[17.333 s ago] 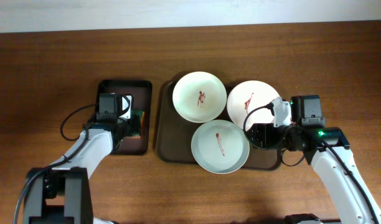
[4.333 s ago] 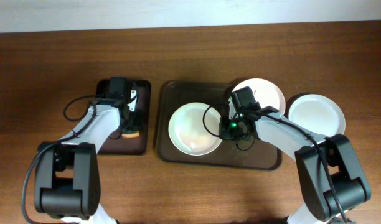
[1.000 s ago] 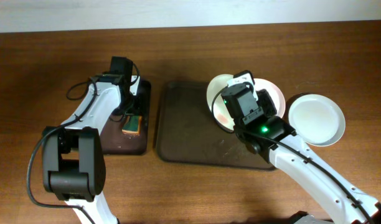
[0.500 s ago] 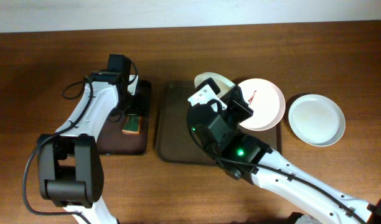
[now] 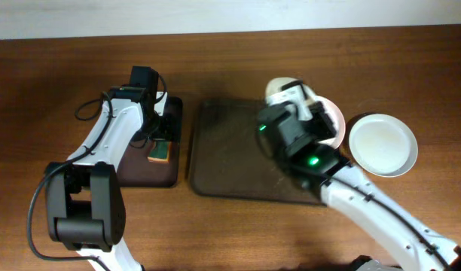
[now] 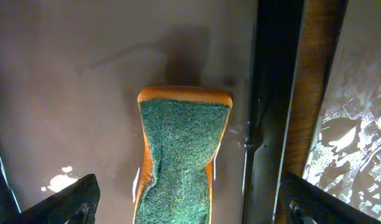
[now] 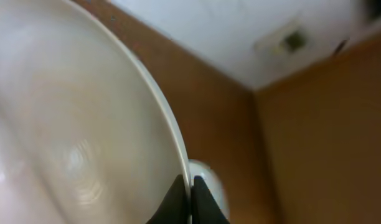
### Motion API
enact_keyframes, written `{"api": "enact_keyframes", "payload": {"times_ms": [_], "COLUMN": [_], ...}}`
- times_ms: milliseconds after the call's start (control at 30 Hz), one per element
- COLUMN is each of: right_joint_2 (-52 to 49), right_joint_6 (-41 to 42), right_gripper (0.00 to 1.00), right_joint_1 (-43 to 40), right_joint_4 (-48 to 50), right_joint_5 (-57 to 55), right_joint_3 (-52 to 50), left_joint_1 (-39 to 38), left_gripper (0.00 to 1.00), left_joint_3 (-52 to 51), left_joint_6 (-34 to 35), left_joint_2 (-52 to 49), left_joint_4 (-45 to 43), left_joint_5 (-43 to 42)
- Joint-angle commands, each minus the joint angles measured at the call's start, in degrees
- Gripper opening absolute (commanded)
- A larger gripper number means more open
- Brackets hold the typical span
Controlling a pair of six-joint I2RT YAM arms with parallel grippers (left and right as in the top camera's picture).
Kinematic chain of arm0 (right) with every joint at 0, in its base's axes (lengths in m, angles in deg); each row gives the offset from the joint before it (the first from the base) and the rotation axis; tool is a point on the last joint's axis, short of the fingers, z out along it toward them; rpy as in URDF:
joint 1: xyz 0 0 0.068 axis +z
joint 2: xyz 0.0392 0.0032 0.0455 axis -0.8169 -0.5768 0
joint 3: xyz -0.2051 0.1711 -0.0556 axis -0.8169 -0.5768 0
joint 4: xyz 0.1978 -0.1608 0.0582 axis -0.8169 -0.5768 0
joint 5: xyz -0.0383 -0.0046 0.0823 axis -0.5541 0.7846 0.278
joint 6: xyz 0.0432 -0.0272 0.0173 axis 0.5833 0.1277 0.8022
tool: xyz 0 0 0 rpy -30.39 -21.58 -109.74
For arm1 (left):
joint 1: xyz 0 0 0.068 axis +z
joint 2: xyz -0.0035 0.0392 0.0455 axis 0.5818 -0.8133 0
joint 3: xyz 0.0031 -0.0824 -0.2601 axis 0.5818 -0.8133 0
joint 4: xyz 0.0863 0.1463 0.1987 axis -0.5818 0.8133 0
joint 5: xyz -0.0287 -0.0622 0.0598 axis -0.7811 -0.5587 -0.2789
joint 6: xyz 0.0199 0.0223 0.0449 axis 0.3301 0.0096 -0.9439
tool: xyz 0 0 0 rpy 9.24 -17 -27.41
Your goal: Clean dirty plates on tray and stack at the side
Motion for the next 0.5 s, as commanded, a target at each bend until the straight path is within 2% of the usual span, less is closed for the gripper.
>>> {"api": "enact_keyframes", "payload": {"times_ms": [0, 167, 233, 367, 467], "right_joint_2": [1.2, 1.5, 1.3, -0.1, -2.8], "right_joint_6": [14.1, 24.9, 25.9, 25.9, 25.9], "right_gripper": [0.04, 0.04, 0.04, 0.04, 0.04], "right_joint_1": [-11.0, -34.7, -43.5, -56.7, -62.8], "right_joint_4": [-1.9, -3.9, -4.6, -8.7, -9.6], "right_joint_5": [18.2, 46.9, 55.3, 59.2, 59.2], "right_joint_3": [0.7, 0.7, 0.7, 0.6, 0.1], "left_joint_1": [0.1, 0.1, 0.1, 0.1, 0.1], "left_gripper": [0.89, 0.89, 0.89, 0.89, 0.89], "left_joint_3": [1.0, 1.0, 1.0, 1.0, 1.0], "left_joint_6": [-0.5, -0.5, -0.5, -0.5, -0.5], "left_joint_2": [1.6, 1.6, 1.6, 1.6, 1.6], "left_joint_4": [0.1, 0.3, 0.3, 0.3, 0.3], "left_joint_5": [-0.2, -0.2, -0.2, -0.2, -0.2]}}
